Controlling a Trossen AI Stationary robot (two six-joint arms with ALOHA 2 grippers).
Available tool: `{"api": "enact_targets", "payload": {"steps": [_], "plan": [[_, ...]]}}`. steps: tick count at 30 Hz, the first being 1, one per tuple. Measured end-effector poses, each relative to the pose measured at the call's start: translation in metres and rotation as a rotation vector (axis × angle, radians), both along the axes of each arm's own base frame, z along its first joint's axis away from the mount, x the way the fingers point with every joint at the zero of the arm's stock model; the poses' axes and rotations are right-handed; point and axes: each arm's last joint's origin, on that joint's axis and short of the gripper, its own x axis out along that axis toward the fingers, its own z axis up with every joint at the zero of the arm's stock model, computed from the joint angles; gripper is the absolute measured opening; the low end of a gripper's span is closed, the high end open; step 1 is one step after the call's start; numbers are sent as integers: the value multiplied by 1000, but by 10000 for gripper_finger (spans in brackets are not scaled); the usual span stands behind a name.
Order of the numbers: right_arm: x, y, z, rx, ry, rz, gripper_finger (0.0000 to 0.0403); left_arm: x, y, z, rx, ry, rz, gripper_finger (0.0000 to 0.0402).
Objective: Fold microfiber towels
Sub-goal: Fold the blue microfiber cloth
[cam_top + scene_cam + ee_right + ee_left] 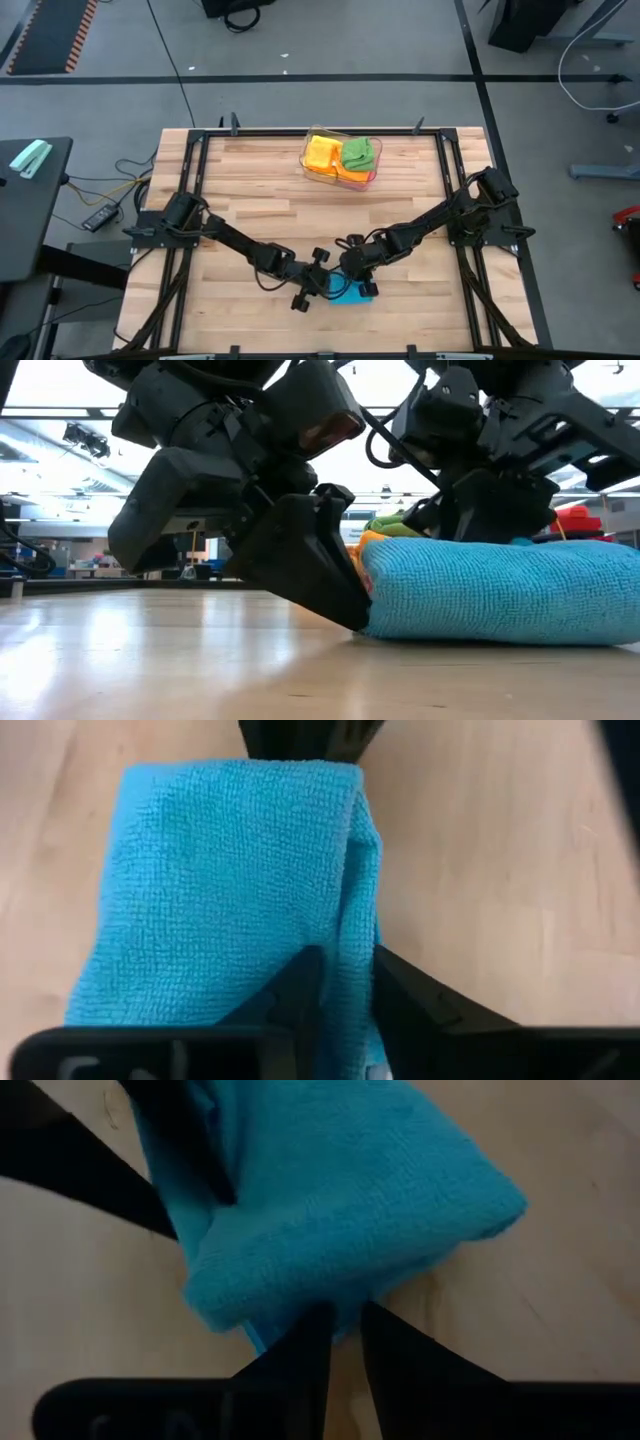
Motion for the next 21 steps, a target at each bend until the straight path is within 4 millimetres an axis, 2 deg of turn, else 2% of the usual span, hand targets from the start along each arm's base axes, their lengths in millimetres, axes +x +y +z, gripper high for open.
{"api": "enact_targets", "payload": {"steps": [6,12,18,21], "plan": [[-1,-1,-2,-28,-3,-23,129,-8,2,15,19,44,-3,62],[-1,-2,-2,-44,-6,-31,133,-23,-4,36,30,78,-37,57],[-1,-2,-2,-42,-5,-35,132,-21,-25,49,-74,-59,-69,63],[-1,-2,-2,-38,-4,-45,131,-12,-27,46,-133,-157,56,67]]}}
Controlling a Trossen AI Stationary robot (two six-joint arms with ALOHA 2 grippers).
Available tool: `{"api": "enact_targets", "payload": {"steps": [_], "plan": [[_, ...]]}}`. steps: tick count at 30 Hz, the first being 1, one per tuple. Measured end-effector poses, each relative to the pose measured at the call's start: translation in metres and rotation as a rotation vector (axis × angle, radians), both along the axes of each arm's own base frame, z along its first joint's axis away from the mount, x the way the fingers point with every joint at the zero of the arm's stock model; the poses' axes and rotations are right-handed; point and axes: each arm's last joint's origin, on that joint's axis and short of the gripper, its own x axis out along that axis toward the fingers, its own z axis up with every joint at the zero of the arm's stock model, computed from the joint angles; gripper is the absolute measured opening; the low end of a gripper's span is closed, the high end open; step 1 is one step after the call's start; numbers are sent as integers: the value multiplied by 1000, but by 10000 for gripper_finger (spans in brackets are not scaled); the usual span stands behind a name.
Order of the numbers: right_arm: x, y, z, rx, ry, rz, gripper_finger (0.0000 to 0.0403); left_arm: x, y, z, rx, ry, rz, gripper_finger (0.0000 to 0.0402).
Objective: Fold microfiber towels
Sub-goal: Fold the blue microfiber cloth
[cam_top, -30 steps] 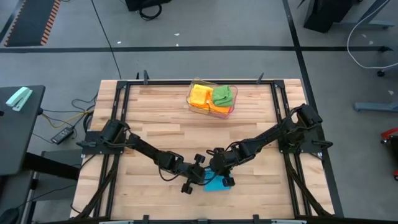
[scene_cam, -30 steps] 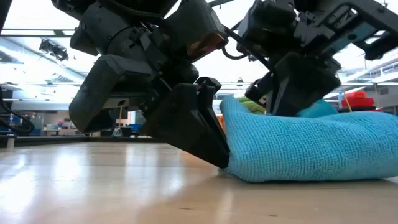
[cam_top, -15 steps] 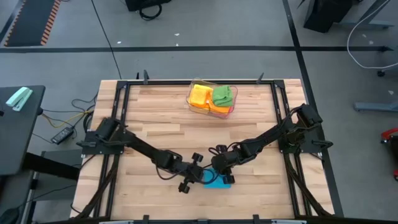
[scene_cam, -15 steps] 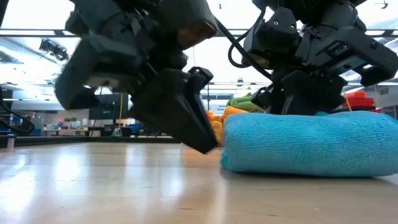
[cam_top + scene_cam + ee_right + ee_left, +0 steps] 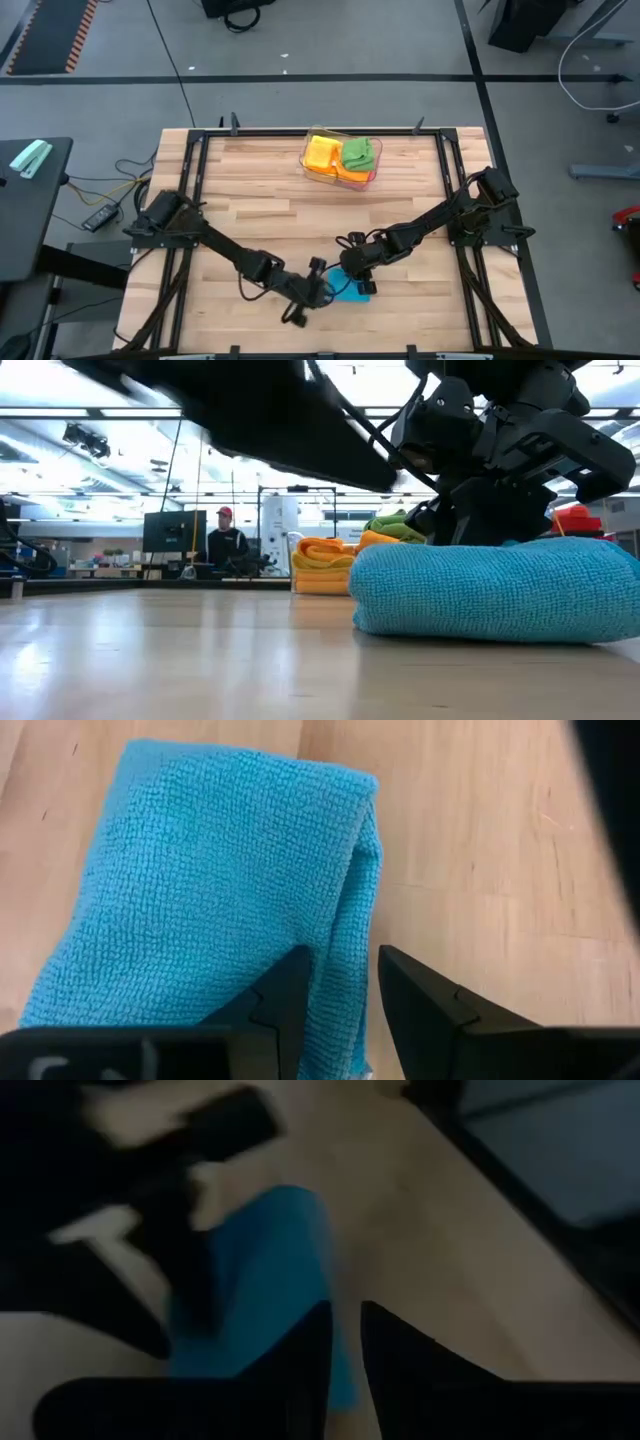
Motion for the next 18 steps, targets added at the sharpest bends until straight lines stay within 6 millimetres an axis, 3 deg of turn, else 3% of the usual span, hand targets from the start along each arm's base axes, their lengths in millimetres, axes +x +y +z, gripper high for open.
{"api": "enact_targets", "payload": {"steps": [3,11,18], "plan": [[0,0,0,12,3,-20,131,8,1,-10,11,-69,122,73],[0,2,0,31,4,-44,131,19,-2,-35,16,-186,245,95],[-2,6,0,26,0,-46,131,22,12,-51,16,-103,344,102]]}}
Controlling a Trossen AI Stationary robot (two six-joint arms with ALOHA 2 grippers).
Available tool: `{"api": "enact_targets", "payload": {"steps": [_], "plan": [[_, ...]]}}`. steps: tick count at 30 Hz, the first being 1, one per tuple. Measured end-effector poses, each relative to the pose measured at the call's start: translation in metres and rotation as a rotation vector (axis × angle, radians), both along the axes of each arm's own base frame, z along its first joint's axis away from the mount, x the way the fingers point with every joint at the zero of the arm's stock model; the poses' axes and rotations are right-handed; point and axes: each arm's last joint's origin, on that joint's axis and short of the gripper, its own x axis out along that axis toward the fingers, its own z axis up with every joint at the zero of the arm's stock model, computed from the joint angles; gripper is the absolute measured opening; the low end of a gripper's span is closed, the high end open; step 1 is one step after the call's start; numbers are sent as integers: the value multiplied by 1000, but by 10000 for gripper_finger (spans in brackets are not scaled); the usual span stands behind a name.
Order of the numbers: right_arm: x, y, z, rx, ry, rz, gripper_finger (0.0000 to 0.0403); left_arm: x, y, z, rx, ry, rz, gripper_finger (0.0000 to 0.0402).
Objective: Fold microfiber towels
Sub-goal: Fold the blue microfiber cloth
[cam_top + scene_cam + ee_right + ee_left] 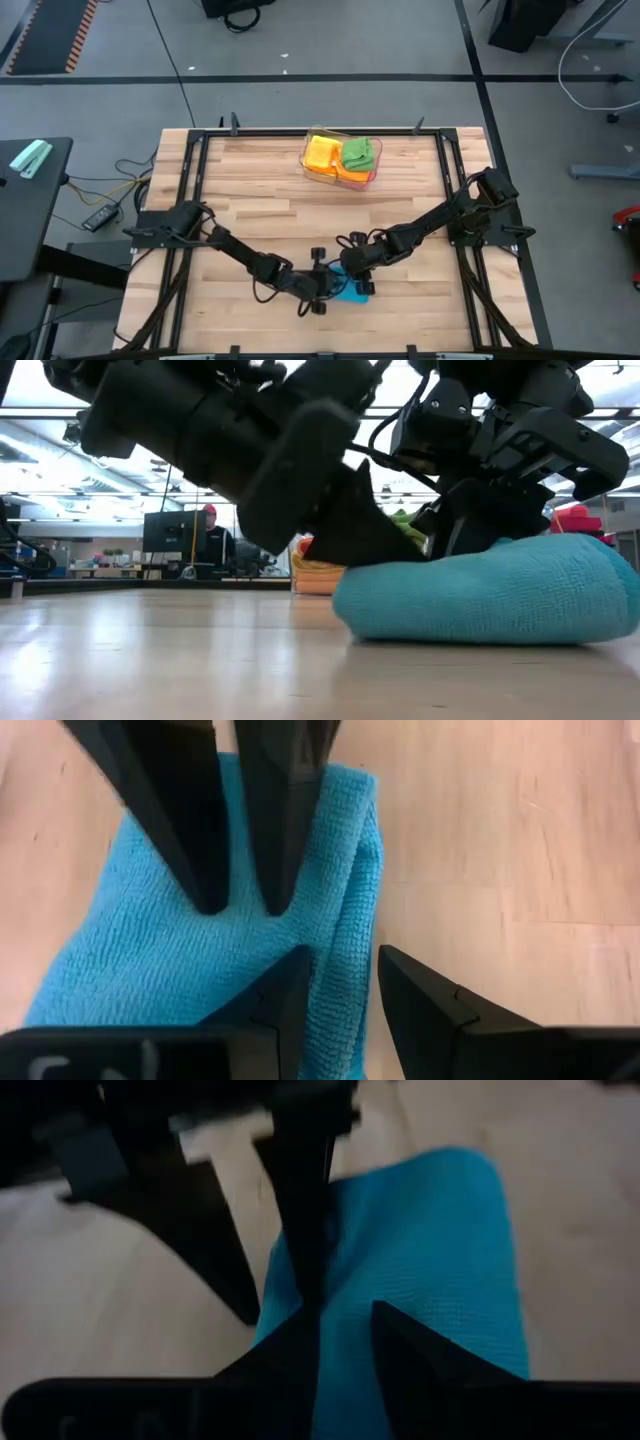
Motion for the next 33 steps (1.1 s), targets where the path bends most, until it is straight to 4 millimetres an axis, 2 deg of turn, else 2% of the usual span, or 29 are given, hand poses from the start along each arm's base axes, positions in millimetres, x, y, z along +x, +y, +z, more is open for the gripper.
{"api": "enact_targets", "payload": {"steps": [7,14,17,21,23,27,33], "plan": [[-1,-5,3,-38,-2,-33,139,-1,3,-3,11,32,10,163],[-15,-18,32,-98,-7,-166,152,1,9,-4,15,51,22,218],[-22,-11,51,-97,-83,-186,150,1,10,-5,14,53,24,223],[-27,16,68,-61,-232,-126,147,1,10,-5,14,57,23,217],[-26,33,68,-68,-309,-92,147,1,10,-4,13,53,21,210],[-22,58,54,-45,-376,-29,147,1,9,-4,6,51,24,199],[-23,73,26,-97,-347,-61,163,1,9,-4,-11,46,32,207]]}}
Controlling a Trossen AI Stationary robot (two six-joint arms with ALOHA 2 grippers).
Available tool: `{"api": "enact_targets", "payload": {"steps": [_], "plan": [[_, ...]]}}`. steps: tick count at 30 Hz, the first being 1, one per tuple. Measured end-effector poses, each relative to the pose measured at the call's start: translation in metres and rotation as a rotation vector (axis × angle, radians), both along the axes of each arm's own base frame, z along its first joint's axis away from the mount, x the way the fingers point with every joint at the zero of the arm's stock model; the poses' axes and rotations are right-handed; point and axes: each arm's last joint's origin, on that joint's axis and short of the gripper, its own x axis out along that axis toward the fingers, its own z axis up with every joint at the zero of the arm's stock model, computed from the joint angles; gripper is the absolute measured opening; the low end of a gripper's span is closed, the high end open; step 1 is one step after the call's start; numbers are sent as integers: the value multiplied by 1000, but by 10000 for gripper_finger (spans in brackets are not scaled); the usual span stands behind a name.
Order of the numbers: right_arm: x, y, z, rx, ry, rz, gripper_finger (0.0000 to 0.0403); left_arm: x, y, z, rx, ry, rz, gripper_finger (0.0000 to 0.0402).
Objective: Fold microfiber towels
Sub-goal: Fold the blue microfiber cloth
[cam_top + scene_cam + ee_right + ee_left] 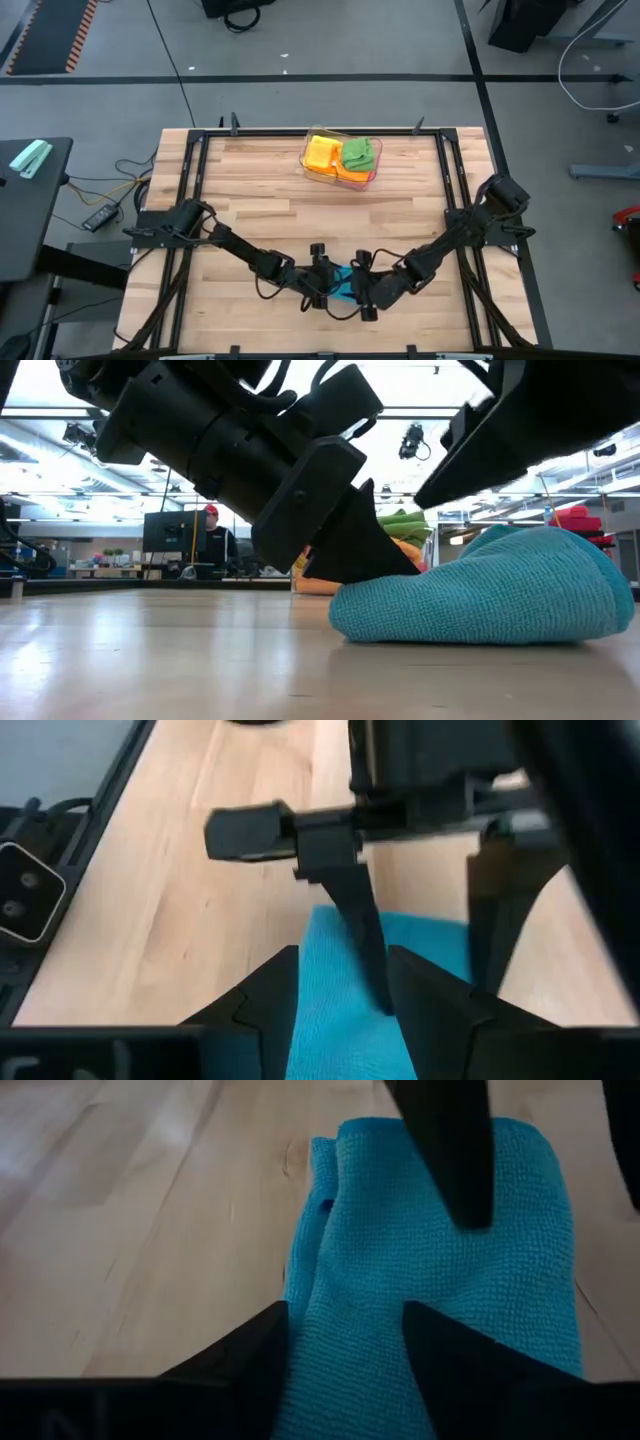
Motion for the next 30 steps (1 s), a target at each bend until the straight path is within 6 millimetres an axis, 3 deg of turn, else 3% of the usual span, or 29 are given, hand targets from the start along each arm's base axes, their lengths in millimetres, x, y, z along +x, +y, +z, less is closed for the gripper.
{"api": "enact_targets", "payload": {"steps": [11,15,21,30], "plan": [[-2,5,-6,44,7,-56,238,0,0,0,3,-1,-2,214],[-3,9,-20,48,37,-69,266,0,0,0,3,0,-2,211],[-7,14,-52,29,122,-142,269,0,0,0,5,4,-2,217],[-21,29,-57,47,104,-186,265,-1,-1,-1,-10,15,-23,220]]}}
